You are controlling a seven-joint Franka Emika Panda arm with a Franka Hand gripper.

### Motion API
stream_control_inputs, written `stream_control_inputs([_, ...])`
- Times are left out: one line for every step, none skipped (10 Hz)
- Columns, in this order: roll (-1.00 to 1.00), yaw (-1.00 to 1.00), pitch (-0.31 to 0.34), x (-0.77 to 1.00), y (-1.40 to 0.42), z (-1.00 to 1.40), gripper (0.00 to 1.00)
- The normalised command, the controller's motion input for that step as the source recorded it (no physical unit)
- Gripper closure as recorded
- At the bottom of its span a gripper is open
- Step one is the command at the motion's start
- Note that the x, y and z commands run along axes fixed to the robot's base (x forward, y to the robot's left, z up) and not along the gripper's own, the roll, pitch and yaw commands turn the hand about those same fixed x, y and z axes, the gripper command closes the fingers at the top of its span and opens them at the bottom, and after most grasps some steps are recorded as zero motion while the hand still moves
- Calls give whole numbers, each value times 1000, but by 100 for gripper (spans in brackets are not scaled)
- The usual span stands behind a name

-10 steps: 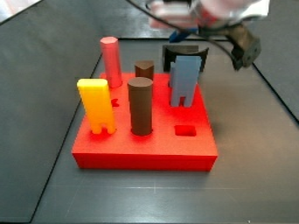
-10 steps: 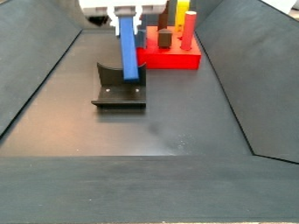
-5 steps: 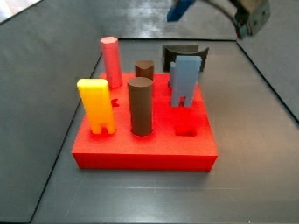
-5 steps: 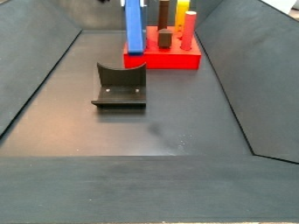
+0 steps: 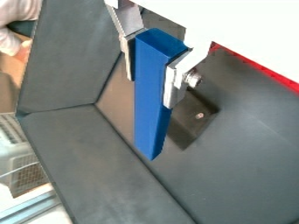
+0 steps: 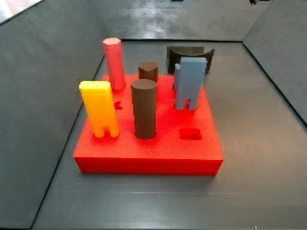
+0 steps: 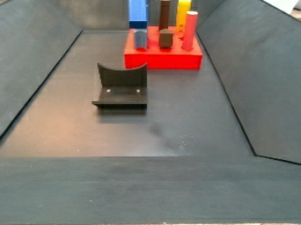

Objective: Pick up the rectangle object. Move up. Place the rectangle object on the fixture. Regrasp the rectangle object. Move to above the board. Insert the rectangle object.
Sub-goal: Move to above the board.

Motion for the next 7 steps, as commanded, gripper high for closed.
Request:
stream_control_inputs([-1000, -124, 1, -488, -1000, 523, 100])
stream_control_inputs([-1000, -123, 1, -527, -1000, 561, 100])
stream_control_inputs([-1000, -126, 4, -550, -1000, 544, 100])
stream_control_inputs([-1000, -128, 8, -566, -1000, 555, 100])
stream_control_inputs([-1000, -128, 12, -594, -991, 572, 100])
stream_control_inputs([-1000, -125, 19, -366, -529, 316, 100])
stream_control_inputs([-1000, -124, 21, -265, -355, 215, 100])
